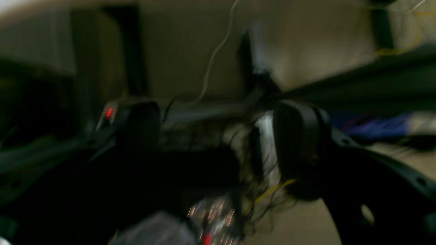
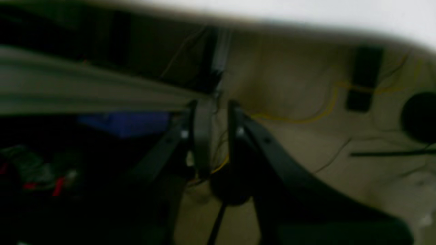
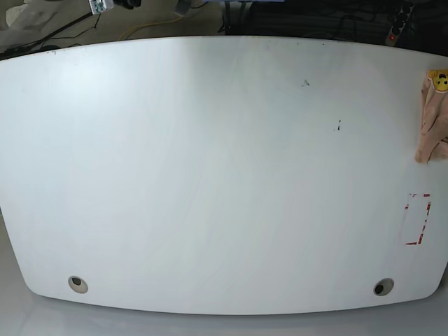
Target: Fold the T-shirt properly
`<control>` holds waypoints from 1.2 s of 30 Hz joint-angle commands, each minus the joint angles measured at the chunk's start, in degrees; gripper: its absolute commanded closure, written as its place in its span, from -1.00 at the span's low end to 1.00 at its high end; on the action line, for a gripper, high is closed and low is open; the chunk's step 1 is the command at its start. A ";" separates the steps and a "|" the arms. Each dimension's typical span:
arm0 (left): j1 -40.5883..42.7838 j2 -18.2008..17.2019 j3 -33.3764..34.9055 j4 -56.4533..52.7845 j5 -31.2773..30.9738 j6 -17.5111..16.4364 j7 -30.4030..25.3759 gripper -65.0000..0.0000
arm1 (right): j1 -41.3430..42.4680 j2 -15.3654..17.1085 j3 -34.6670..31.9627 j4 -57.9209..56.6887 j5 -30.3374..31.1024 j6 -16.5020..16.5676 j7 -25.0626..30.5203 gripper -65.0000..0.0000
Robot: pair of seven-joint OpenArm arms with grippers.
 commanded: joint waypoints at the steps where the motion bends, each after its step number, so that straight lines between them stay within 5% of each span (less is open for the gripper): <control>1: 1.43 -0.15 -0.07 -3.93 -0.25 0.39 -0.47 -0.48 | -2.03 0.67 -1.67 -3.34 0.49 0.34 0.39 0.78; 17: -22.31 -0.15 1.34 -39.72 0.10 0.30 -0.47 -0.49 | 14.41 1.64 -9.58 -36.22 -0.31 -0.01 0.39 0.78; 24: -35.76 -0.24 1.52 -59.76 0.10 0.30 -0.47 -0.47 | 24.52 2.16 -16.44 -51.95 -0.31 -0.37 5.23 0.78; 29: -43.76 -0.24 1.60 -71.19 0.10 0.22 -0.65 -0.47 | 31.38 1.99 -18.73 -60.30 -0.31 -5.03 5.84 0.78; 36: -52.46 -0.24 4.59 -81.82 0.10 0.30 -0.65 -0.47 | 37.27 1.90 -20.92 -66.19 -0.31 -6.17 5.93 0.78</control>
